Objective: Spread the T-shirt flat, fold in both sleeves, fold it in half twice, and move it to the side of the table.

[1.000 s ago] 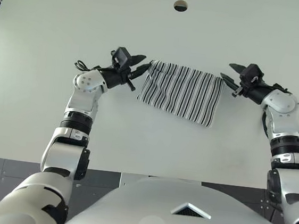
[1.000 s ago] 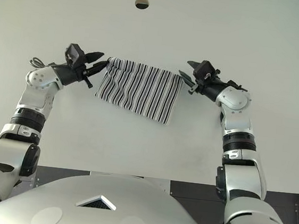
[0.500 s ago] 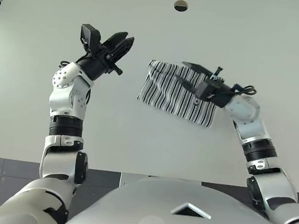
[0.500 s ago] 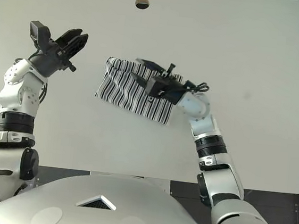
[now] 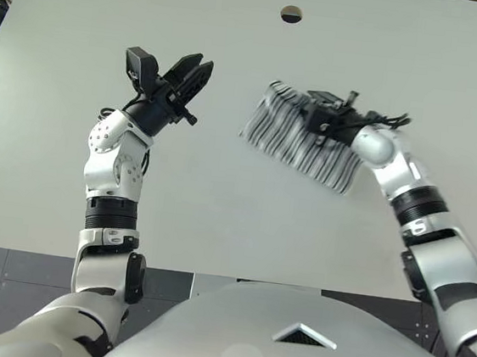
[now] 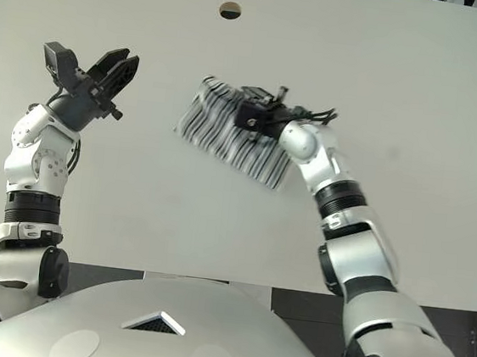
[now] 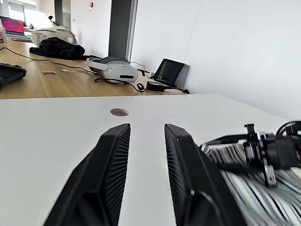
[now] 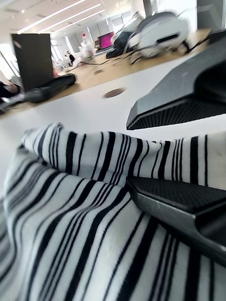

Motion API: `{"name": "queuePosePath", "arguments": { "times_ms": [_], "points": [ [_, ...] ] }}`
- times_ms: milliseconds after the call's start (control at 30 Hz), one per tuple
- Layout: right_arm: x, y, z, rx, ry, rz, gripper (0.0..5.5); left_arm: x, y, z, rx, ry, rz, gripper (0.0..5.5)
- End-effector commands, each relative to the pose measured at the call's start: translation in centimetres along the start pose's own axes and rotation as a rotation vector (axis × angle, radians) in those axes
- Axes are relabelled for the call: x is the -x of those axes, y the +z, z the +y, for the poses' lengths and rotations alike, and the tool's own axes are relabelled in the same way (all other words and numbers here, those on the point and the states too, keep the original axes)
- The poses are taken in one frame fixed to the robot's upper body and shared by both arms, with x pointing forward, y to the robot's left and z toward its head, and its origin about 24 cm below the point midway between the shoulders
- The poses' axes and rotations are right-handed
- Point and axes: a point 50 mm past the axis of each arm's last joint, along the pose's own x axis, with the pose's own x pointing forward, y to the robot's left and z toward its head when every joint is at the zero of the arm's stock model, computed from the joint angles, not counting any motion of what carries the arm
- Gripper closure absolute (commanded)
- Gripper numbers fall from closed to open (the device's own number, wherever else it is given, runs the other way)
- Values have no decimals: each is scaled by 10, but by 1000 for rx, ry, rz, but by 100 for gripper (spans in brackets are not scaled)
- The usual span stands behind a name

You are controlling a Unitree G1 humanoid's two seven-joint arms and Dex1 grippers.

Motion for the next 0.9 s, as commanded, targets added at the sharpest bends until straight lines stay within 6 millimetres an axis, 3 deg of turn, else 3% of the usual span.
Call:
{"name": "queuePosePath", "arguments": {
  "times_ms": [33, 167, 233, 333, 467, 567, 633, 700, 767, 833, 900],
  "points": [
    [92, -117, 16, -28, 153, 566, 367, 3, 4, 3, -19, 34, -23, 415],
    [167, -165, 5, -100, 56, 890, 367, 3, 8, 6, -26, 50, -36, 415],
    [185, -173, 1, -148, 3, 958, 367, 4, 10, 7, -24, 55, -46, 415],
    [192, -174, -17, -182, -161, 963, 367, 4, 11, 9, -21, 58, -56, 415],
    [189, -158, -73, -159, -560, 803, 367, 4, 17, 10, 0, 64, -106, 415],
    [205, -116, -153, 18, -923, 556, 367, 10, 27, 21, 60, 113, -185, 415],
    [213, -83, -188, 186, -1032, 456, 367, 12, 31, 25, 69, 145, -221, 415],
    [209, -57, -202, 291, -1084, 376, 367, 9, 36, 27, 69, 170, -254, 415],
    [184, -34, -199, 317, -1084, 276, 367, 1, 44, 25, 53, 203, -309, 415],
    [138, -13, -181, 222, -1051, 126, 367, -16, 62, 18, 29, 256, -401, 415],
    [92, 4, -159, -14, -1027, -65, 367, -32, 78, 12, 4, 348, -507, 415]
  ]
}}
